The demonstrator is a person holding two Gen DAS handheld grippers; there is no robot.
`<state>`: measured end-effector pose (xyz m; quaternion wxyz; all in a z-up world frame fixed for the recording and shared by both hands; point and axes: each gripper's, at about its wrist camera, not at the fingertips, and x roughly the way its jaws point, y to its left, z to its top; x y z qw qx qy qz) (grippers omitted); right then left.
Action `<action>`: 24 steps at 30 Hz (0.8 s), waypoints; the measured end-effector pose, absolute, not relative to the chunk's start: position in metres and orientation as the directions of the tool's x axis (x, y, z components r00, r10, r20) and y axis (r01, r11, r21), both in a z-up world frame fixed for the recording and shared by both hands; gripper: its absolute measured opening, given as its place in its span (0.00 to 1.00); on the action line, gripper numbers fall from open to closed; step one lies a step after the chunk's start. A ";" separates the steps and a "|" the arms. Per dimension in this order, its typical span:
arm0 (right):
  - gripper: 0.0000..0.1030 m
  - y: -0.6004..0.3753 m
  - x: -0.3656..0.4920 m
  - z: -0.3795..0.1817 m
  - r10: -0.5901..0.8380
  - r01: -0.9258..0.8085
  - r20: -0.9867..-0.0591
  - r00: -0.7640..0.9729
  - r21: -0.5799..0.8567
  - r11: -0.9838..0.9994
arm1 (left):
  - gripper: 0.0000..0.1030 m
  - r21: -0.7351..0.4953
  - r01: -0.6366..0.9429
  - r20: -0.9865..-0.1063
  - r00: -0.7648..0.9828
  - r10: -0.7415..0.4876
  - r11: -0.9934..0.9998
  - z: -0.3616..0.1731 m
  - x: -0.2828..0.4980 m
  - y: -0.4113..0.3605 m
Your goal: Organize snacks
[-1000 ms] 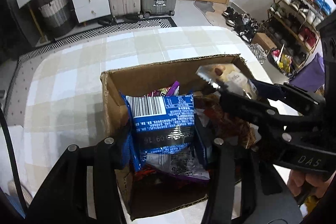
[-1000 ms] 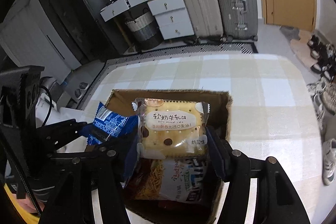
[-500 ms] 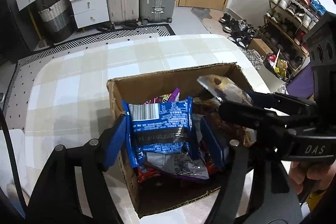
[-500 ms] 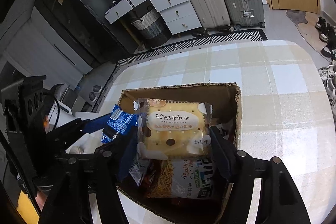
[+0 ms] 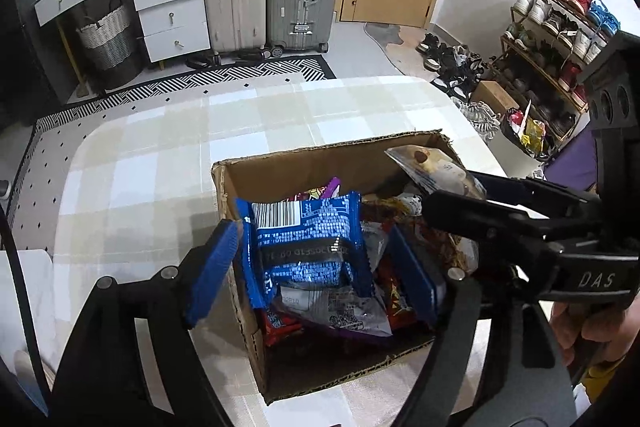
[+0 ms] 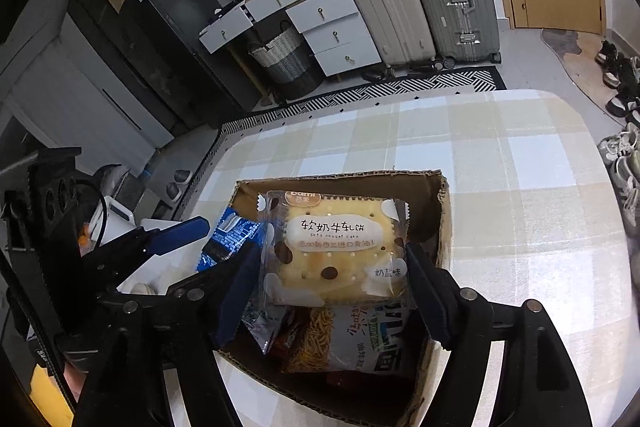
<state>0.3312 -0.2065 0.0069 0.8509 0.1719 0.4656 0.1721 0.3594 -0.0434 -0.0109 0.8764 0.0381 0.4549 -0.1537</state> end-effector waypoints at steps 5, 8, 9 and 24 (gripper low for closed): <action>0.79 -0.207 0.332 0.008 0.441 -0.132 -0.747 0.498 0.438 0.889 | 0.74 -0.081 0.310 -0.808 0.536 -0.245 0.947 -0.010 0.358 -0.044; 0.80 -0.208 0.332 0.009 0.437 -0.134 -0.748 0.499 0.432 0.892 | 0.74 -0.088 0.313 -0.805 0.537 -0.253 0.946 -0.010 0.358 -0.044; 0.80 -0.208 0.331 0.009 0.437 -0.134 -0.749 0.499 0.431 0.892 | 0.74 -0.086 0.314 -0.802 0.541 -0.252 0.946 -0.009 0.357 -0.044; 0.82 -0.210 0.325 0.018 0.464 -0.148 -0.712 0.528 0.461 0.875 | 0.78 -0.137 0.335 -0.794 0.525 -0.306 0.932 0.004 0.348 -0.043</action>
